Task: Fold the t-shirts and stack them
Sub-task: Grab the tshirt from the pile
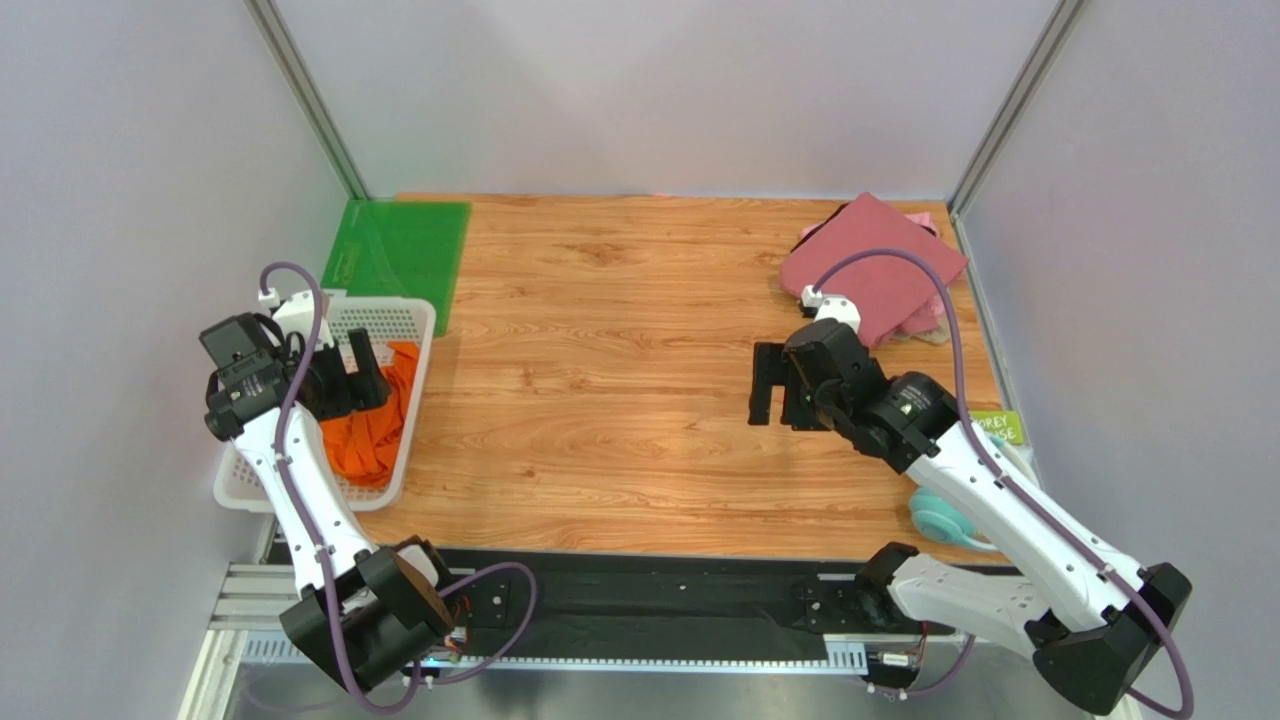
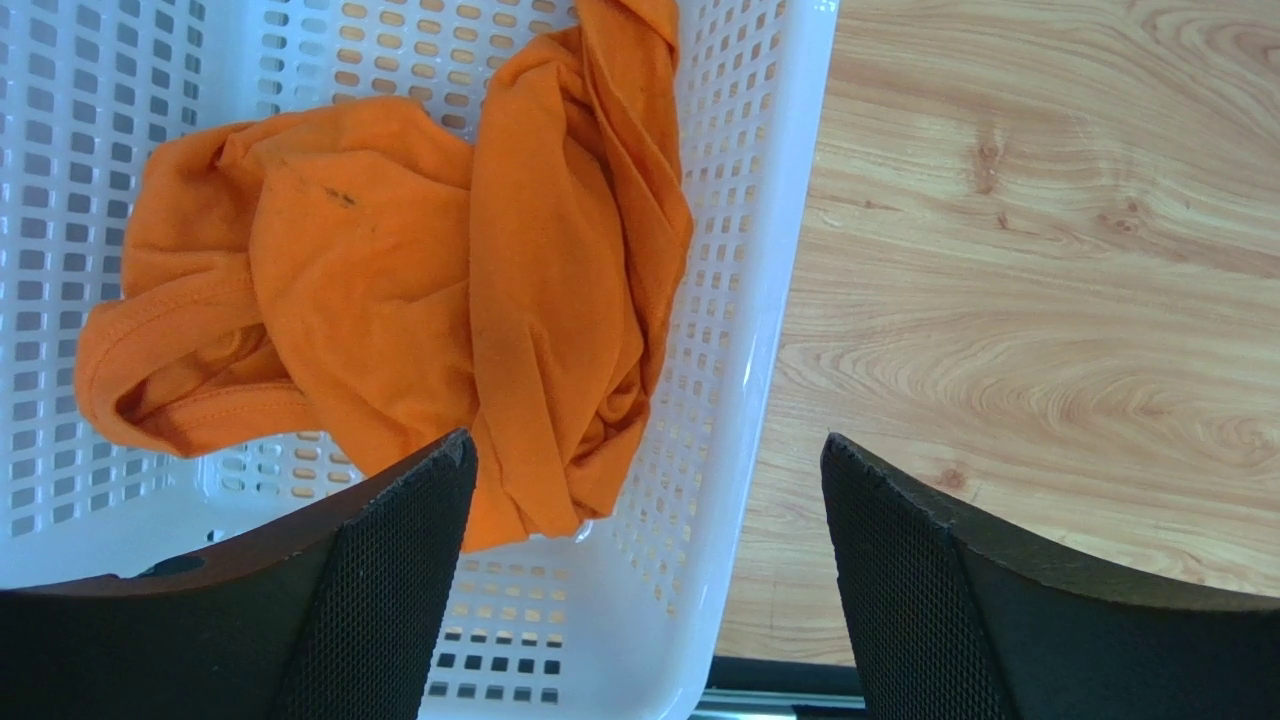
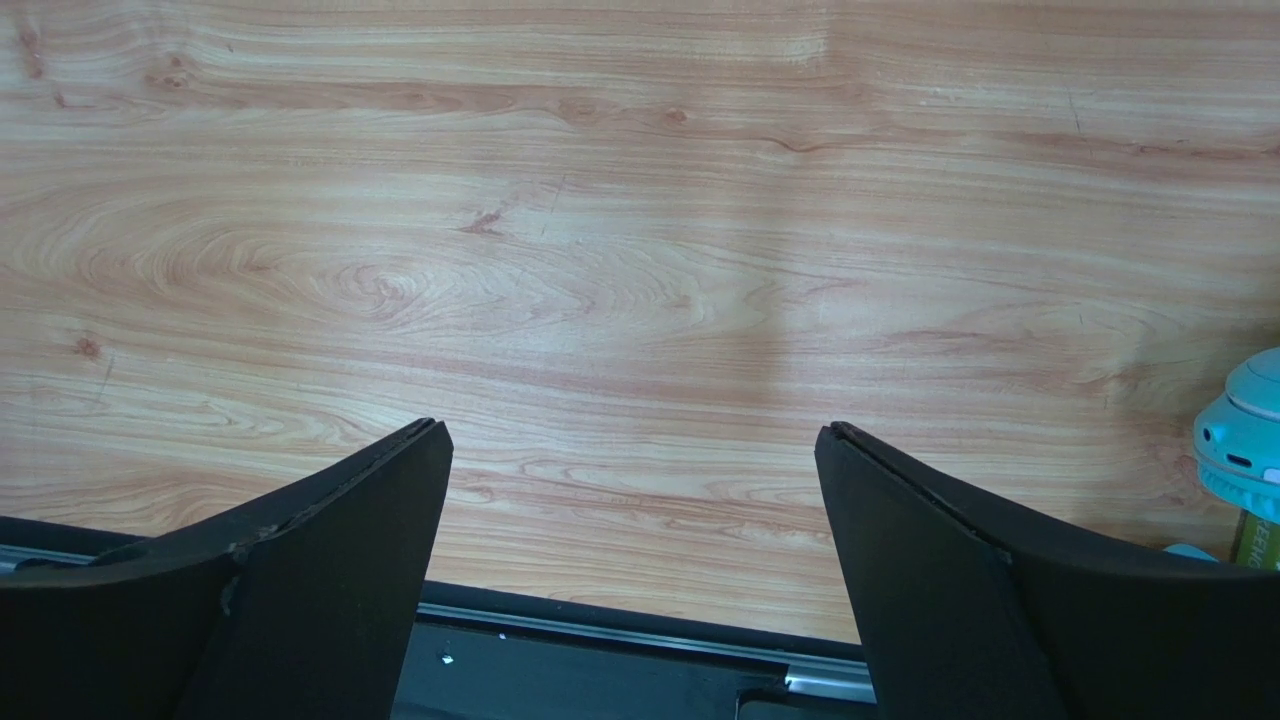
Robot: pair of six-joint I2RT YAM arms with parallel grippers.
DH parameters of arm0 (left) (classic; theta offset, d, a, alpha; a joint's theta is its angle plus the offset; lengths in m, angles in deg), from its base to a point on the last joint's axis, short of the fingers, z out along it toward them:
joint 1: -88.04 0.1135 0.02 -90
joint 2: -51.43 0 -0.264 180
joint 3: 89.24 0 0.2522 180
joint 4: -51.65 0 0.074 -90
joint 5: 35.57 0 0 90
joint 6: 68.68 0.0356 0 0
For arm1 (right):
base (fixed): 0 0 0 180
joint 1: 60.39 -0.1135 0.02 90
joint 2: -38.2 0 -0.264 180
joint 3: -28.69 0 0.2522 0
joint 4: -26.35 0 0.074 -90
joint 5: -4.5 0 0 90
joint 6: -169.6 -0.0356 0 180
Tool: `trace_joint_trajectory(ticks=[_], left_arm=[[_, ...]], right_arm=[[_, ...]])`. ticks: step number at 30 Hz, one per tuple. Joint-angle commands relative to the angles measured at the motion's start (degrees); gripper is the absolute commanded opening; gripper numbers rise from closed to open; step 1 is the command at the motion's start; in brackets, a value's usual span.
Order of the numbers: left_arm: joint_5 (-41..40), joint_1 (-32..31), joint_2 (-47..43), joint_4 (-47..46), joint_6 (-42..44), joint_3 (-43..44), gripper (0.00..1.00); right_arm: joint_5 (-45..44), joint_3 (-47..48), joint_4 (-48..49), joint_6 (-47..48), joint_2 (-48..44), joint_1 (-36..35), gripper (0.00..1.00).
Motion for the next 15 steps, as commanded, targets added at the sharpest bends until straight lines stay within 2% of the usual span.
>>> trace_joint_trajectory(ticks=[1, 5, 15], left_arm=[[-0.6, 0.6, 0.4, -0.5, 2.8, -0.9, 0.91], [-8.6, 0.6, 1.9, -2.9, 4.6, -3.2, 0.95], [-8.3, 0.6, 6.3, -6.6, 7.0, -8.8, 0.93]], right_arm=[[0.3, 0.0, 3.2, -0.3, -2.8, -0.3, 1.00], [0.2, -0.4, 3.1, -0.5, -2.9, -0.3, 1.00], [1.2, -3.0, 6.1, -0.4, -6.7, -0.3, 1.00]])
